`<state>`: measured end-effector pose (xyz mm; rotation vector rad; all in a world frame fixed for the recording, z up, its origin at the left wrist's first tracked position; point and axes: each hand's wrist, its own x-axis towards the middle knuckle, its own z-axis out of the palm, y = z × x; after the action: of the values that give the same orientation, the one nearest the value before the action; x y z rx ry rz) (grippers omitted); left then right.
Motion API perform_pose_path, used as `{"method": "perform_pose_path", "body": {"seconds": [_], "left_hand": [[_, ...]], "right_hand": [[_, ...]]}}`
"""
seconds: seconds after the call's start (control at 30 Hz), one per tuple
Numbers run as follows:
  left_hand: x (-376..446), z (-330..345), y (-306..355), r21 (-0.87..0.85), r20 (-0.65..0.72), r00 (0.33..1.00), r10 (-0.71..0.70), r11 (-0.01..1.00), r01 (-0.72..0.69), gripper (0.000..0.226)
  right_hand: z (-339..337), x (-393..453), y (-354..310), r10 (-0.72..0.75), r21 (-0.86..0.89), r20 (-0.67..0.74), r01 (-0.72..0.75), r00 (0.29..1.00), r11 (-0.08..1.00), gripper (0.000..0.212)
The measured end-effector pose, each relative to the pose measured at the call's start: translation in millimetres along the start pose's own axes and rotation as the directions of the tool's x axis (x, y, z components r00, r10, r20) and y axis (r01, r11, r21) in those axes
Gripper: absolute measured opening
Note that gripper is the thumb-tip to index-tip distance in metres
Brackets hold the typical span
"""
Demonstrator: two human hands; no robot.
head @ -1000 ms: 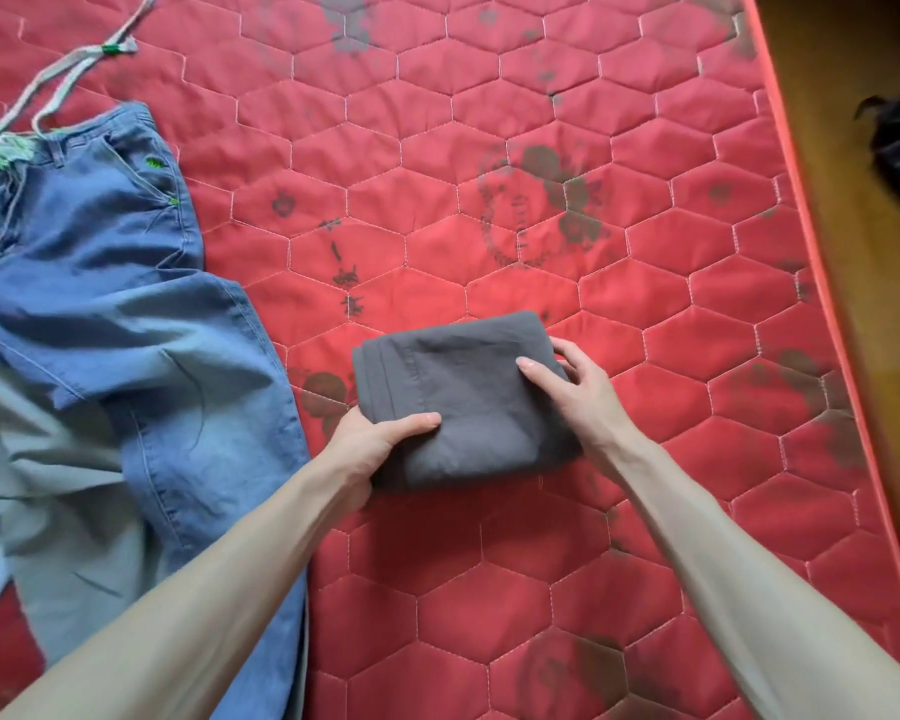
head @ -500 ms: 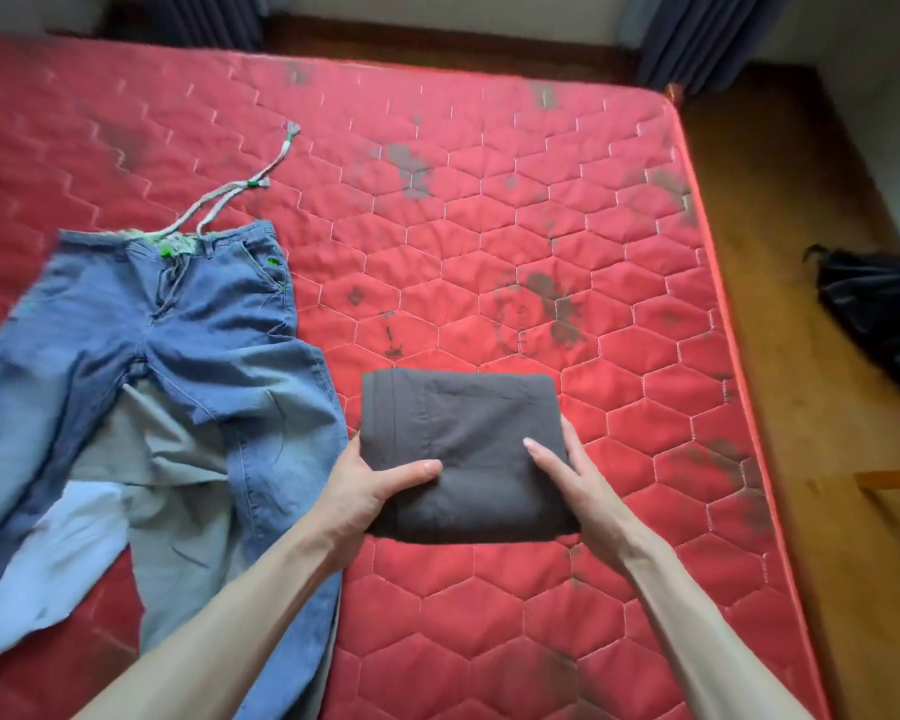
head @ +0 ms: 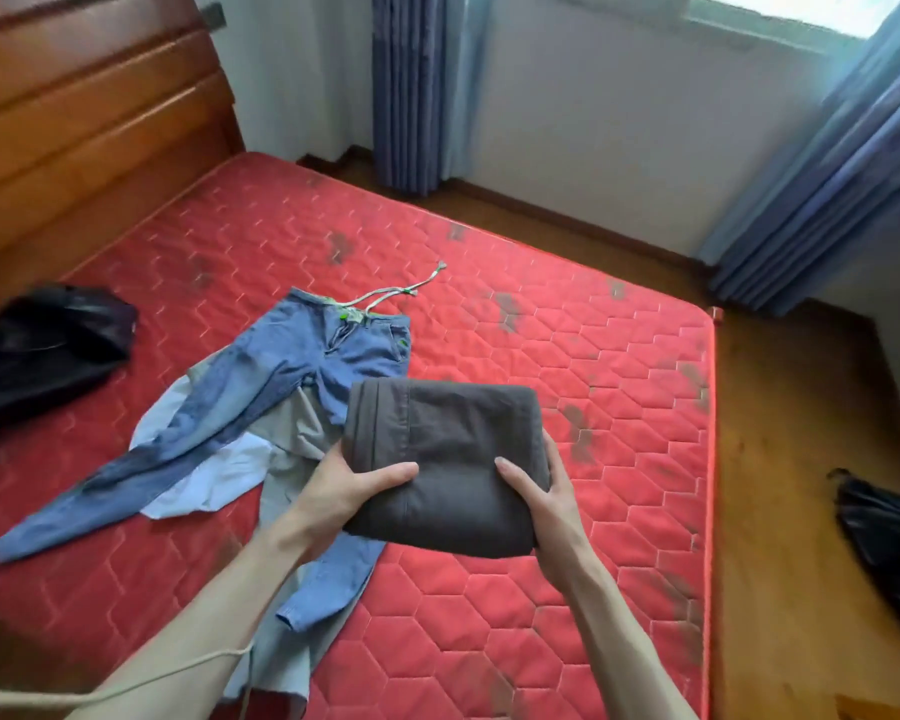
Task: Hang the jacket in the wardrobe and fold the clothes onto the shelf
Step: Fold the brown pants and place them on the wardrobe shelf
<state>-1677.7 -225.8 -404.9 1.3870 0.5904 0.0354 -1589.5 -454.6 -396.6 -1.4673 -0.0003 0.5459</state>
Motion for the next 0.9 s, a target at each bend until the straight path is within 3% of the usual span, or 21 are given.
{"method": "perform_pose_path", "body": {"seconds": [0.13,0.33,0.63,0.9], "left_hand": [[-50.4,-33.4,28.0,0.004,-0.157,0.985,0.073,0.997,-0.073,0.075],[-134.8,-92.1,68.1,-0.014,-0.388,0.911,0.143,0.987,-0.161,0.03],[-251.8,-229.4,83.4,-0.031,-0.617,0.765,0.184,0.966,-0.257,0.038],[-366.2,-376.2,74.6,-0.046,-0.776,0.611,0.157,0.952,-0.302,0.066]], "right_hand": [[44.8,-23.9,-36.3,-0.054,0.003,0.077,0.054,0.996,0.999,0.055],[124.6,-69.3,-69.5,-0.091,0.005,0.265,0.093,0.96,0.996,0.052],[287.2,-132.2,-89.2,-0.109,-0.056,0.502,0.158,0.858,0.986,0.053],[460.5,-206.9,-73.7,-0.109,-0.109,0.701,0.258,0.705,0.96,0.061]]}}
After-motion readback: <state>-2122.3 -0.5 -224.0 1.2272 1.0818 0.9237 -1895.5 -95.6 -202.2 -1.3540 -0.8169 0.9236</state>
